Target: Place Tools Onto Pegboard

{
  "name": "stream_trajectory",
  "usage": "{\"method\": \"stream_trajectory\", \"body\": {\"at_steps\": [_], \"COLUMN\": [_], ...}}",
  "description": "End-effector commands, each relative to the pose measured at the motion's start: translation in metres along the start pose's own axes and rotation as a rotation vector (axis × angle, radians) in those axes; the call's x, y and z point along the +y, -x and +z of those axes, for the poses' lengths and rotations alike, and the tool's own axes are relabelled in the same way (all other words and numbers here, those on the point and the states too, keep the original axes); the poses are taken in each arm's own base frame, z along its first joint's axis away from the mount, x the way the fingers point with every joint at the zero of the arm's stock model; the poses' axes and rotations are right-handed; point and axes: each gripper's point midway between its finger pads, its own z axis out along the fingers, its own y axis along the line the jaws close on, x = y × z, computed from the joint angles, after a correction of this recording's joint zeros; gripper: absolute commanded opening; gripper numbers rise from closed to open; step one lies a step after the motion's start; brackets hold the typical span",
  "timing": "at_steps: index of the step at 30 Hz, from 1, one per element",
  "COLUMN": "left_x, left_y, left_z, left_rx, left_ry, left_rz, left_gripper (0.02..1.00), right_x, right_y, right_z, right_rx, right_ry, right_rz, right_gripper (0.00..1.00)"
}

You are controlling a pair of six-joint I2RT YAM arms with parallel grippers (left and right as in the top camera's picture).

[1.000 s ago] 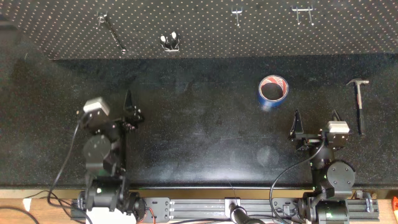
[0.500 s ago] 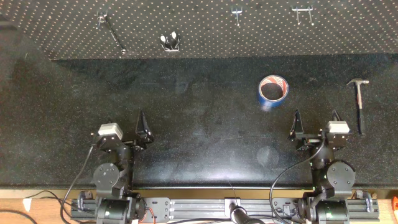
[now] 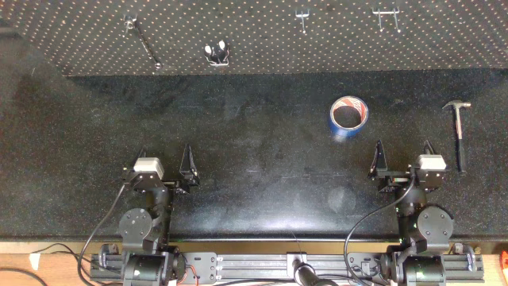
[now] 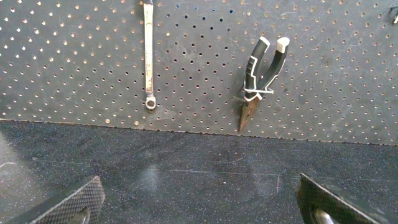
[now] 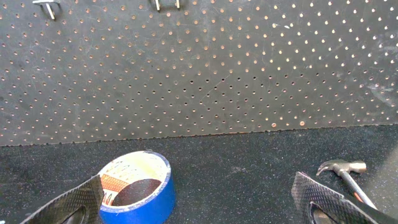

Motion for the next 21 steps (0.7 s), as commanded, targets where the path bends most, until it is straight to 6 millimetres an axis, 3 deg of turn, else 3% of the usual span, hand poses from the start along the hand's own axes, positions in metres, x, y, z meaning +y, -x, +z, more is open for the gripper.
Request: {"method": "stream_trajectory", "body": {"at_steps": [1, 10, 14, 17, 21], "left_x": [-0.004, -0.004, -0.004, -0.004, -0.004], "left_y": [0.000, 0.000, 0.000, 0.000, 0.000], "left_z": [-0.001, -0.001, -0.001, -0.001, -0.001], "left_rx": [-0.002, -0.002, -0.002, -0.002, -0.002], "left_ry": [-0.023, -0.023, -0.023, -0.023, -0.023], "left_rz": [0.017, 0.017, 0.017, 0.017, 0.017], "left_gripper": [0.989, 0.991, 0.991, 0.991, 0.993], "right_x": [0.001, 0.000, -0.011, -0.007, 0.009], "right_y": [-0.002, -0.002, 0.001, 0.013, 0.055], "right_z": [0.000, 0.000, 0.000, 0.001, 0.025], "right_rx": [0.001, 0.001, -0.008, 0.003, 0.112], "right_ry": [0.000, -0.002, -0.057, -0.043, -0.002], "right_rz": [0.014, 0.012, 0.022, 0.075, 0.077], "right_gripper": [0.991, 0.991, 0.991, 0.991, 0.991]}}
